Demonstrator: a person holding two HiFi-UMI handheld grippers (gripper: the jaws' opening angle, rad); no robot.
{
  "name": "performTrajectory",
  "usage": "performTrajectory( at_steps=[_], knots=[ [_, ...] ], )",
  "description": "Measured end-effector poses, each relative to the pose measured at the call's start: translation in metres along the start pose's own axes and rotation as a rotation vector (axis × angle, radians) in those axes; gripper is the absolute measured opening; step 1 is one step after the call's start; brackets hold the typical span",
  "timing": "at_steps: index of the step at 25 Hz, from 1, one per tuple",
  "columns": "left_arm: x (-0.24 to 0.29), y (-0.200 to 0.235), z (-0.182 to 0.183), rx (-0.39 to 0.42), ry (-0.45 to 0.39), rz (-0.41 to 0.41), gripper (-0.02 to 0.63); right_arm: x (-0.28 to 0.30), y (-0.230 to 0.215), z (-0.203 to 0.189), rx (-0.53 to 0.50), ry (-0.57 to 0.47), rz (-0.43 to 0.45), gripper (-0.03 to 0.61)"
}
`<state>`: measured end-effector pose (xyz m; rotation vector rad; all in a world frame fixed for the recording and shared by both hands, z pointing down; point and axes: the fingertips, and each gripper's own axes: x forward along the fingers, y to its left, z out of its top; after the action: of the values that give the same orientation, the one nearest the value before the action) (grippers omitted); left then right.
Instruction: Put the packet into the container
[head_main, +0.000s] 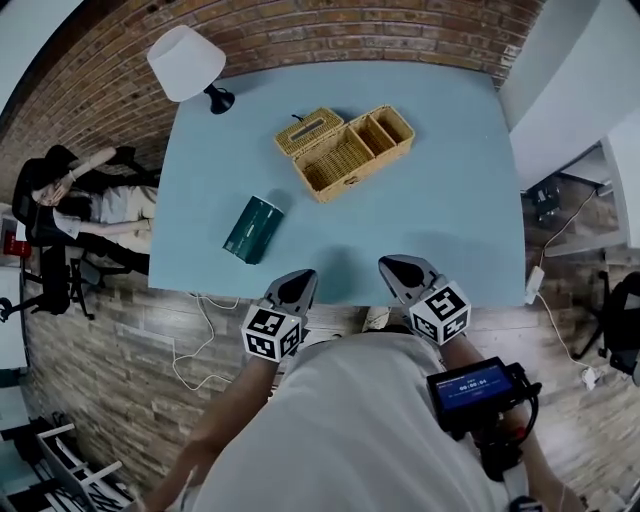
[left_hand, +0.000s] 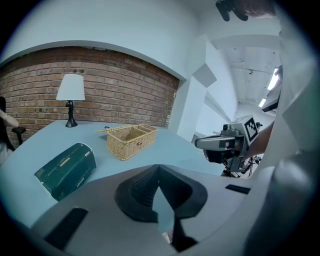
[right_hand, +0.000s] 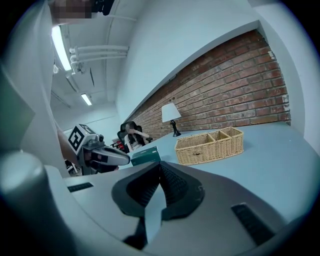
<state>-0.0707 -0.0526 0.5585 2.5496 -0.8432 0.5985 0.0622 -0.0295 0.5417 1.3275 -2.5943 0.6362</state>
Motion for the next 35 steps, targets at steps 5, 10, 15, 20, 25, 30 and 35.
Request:
performTrajectory(
  at_steps=[5,10,15,20,25,30,35],
  knots=[
    [0.014,0.006,0.010,-0.006,0.011,0.024,0.011,0.004,-0.018,0.007,0.012,-0.009,0.014,0.009],
    [0.019,0.015,0.019,-0.009,0.002,0.043,0.011,0.013,-0.028,0.019,-0.006,-0.014,0.025,0.009],
    [0.025,0.025,0.025,-0.004,0.003,0.043,0.011,0.019,-0.034,0.025,-0.015,-0.013,0.019,0.009],
    [0.031,0.035,0.024,0.012,0.026,0.020,0.011,0.027,-0.034,0.023,-0.005,-0.008,0.002,0.009],
    [0.041,0.042,0.020,0.035,0.060,0.002,0.011,0.034,-0.040,0.014,0.016,0.001,-0.009,0.009],
    [0.041,0.059,0.014,0.059,0.111,-0.009,0.012,0.045,-0.036,0.012,0.035,0.008,-0.030,0.009],
    [0.037,0.088,0.001,0.064,0.200,0.027,0.012,0.059,-0.029,0.007,0.054,0.019,-0.018,0.009]
  ],
)
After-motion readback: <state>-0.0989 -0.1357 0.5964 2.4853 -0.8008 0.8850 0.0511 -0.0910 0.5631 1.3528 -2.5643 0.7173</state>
